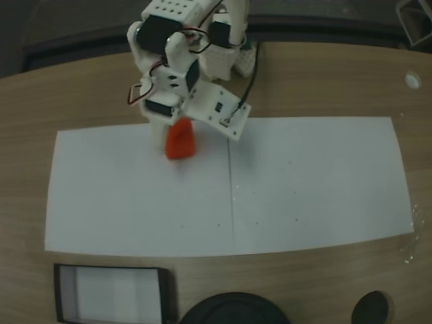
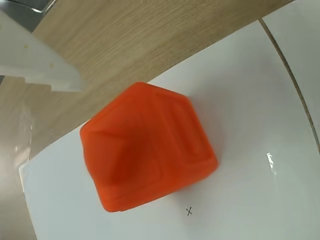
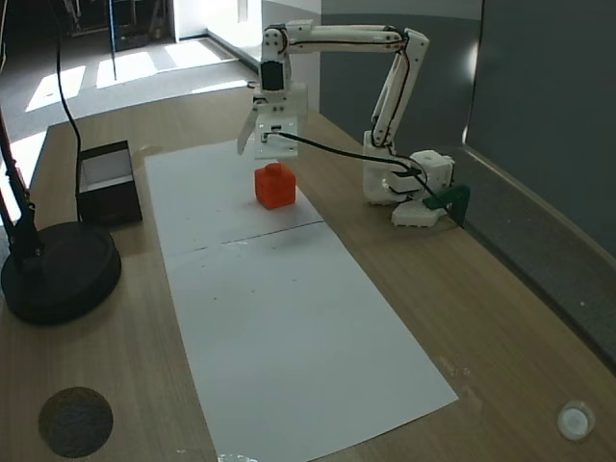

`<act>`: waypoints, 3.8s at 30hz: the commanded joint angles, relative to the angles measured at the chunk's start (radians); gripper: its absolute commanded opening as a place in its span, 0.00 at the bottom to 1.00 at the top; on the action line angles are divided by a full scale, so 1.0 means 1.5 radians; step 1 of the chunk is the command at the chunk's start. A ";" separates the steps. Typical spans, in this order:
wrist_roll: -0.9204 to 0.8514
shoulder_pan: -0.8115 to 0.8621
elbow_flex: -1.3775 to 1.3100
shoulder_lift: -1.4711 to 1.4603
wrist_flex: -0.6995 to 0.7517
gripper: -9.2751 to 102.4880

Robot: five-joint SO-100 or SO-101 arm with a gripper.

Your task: Grab a orange square and put it in the box.

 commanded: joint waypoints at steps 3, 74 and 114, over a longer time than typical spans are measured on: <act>-0.003 0.021 0.028 0.006 -0.010 0.39; -0.008 -0.103 -0.977 -0.641 -0.332 0.21; 0.101 -0.187 -1.307 -0.147 0.141 0.08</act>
